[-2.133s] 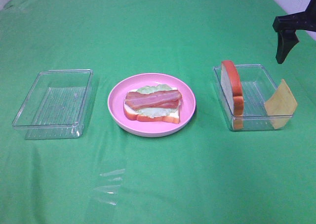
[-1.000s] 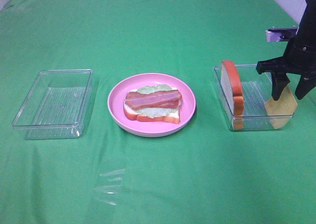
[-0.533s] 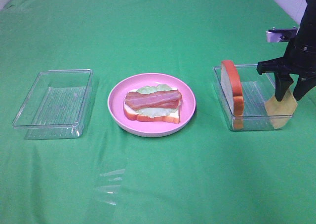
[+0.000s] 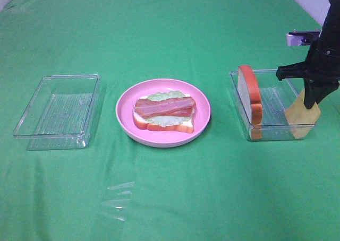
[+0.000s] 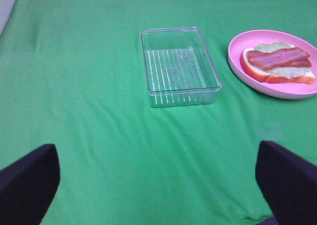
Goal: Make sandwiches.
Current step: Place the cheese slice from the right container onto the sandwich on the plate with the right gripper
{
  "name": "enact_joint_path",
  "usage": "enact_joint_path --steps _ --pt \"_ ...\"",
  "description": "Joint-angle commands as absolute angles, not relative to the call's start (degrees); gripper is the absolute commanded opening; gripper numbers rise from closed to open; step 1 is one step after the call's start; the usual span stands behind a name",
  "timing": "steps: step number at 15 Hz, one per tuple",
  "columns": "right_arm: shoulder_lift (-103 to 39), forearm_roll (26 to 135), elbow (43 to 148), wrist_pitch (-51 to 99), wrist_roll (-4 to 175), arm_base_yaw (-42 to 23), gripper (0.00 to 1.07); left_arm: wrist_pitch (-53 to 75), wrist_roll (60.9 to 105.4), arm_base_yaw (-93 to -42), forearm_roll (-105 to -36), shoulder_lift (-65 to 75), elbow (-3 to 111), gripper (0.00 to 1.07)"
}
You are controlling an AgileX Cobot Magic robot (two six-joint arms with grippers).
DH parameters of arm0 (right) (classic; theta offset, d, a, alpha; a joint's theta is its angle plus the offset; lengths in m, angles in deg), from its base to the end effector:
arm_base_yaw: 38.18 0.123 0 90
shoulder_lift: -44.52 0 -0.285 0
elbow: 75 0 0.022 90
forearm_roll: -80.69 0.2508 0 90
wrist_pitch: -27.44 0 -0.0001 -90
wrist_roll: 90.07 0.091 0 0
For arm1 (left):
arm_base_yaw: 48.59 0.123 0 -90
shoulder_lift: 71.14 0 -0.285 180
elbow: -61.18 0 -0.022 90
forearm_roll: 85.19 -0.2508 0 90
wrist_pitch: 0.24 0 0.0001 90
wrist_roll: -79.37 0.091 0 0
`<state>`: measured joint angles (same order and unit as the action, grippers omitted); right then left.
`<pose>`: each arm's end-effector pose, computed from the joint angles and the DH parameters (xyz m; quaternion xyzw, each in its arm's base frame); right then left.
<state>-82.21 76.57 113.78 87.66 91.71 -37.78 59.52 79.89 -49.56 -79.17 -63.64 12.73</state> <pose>0.4052 -0.0028 0.1625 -0.0053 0.9994 -0.0312 0.0166 -0.0055 -0.0082 0.2796 0.0127 0.8454 -0.0546 0.5311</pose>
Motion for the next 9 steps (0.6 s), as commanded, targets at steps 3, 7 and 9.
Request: enact_joint_path --steps 3,7,9 --pt "-76.9 77.5 113.5 88.2 92.6 -37.8 0.0 59.0 79.8 -49.7 -79.0 -64.7 12.6 1.0" --pt "-69.0 83.8 113.5 88.8 92.7 -37.8 0.0 59.0 79.8 -49.7 -79.0 -64.7 12.6 1.0" --pt "-63.4 91.0 115.6 88.3 92.2 -37.8 0.0 59.0 79.8 -49.7 -79.0 -64.7 12.6 1.0"
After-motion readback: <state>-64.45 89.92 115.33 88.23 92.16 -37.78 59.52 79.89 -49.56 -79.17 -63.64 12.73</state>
